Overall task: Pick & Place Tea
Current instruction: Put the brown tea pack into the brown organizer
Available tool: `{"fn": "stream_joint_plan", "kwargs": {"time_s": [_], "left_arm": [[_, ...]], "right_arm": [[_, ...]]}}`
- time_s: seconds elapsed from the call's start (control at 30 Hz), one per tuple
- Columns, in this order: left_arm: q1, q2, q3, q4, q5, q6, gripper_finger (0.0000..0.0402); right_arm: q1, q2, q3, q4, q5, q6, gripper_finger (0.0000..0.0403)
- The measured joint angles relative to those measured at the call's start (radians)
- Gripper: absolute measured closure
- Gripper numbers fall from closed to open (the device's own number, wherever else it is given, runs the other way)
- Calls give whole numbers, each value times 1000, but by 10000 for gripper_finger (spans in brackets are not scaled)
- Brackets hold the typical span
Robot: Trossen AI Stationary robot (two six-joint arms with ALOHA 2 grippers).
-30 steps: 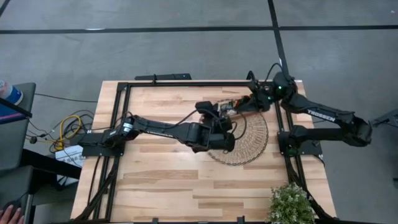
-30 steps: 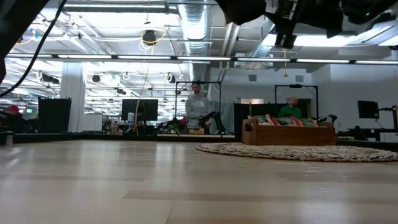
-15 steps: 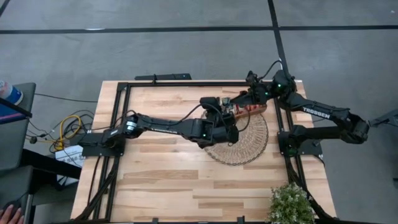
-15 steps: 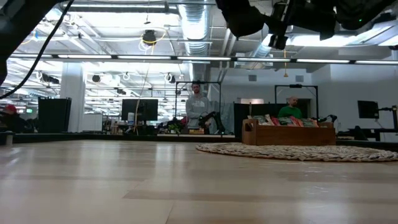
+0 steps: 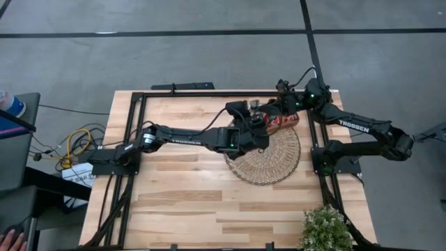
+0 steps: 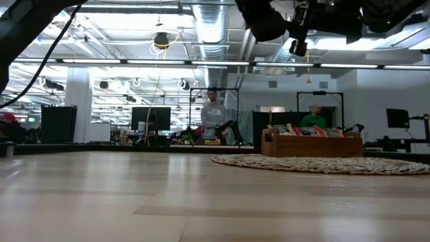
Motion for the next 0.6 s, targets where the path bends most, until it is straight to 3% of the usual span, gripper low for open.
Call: {"fn": "stream_joint_plan", "kwargs": {"time_s": [0.33, 0.6], "left_arm": [[-7, 1, 0, 17, 1, 23, 396], [-5, 4, 0, 43, 1, 44, 396]], "right_arm": [[-34, 0, 0, 36, 32, 9, 252], [0, 0, 0, 38, 53, 8, 277]]}}
